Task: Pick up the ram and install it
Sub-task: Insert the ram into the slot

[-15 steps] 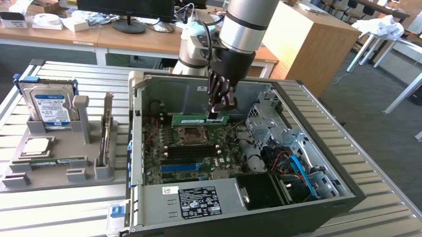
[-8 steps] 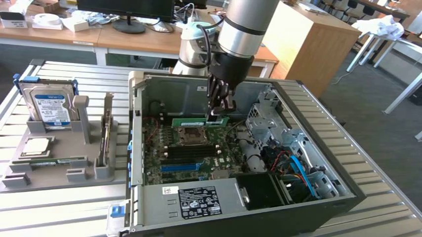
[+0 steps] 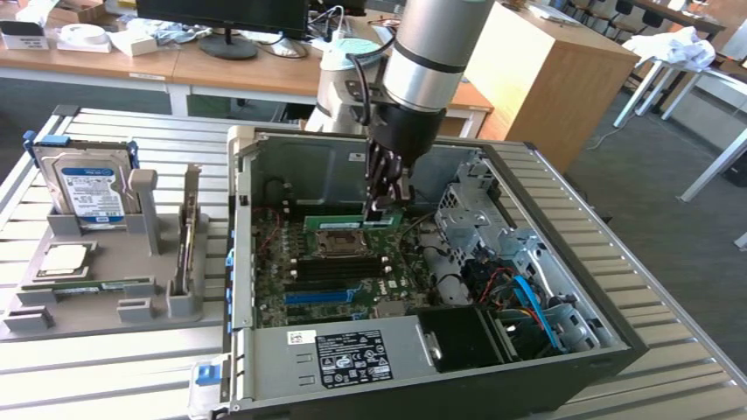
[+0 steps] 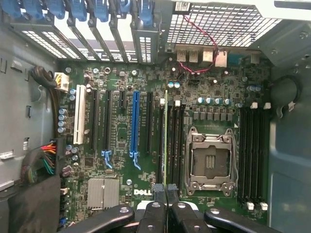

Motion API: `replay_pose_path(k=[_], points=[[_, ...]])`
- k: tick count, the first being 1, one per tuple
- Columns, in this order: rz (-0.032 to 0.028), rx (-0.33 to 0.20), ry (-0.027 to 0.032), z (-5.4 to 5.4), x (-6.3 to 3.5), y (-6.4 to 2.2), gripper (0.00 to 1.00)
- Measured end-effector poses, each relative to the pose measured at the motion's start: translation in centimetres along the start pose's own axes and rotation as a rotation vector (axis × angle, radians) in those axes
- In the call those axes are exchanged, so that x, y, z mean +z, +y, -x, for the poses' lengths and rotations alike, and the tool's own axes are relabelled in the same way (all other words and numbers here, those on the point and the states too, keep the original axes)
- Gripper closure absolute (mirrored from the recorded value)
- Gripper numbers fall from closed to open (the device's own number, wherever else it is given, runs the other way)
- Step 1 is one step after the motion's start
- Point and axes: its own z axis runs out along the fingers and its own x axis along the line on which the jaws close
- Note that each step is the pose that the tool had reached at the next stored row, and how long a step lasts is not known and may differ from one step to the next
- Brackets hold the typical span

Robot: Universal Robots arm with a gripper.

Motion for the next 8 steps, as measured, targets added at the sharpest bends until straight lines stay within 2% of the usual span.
replay_pose_path(k=[8], points=[[-0.0012, 0.0, -0.0001, 0.0, 1.2, 0.05, 0.88]])
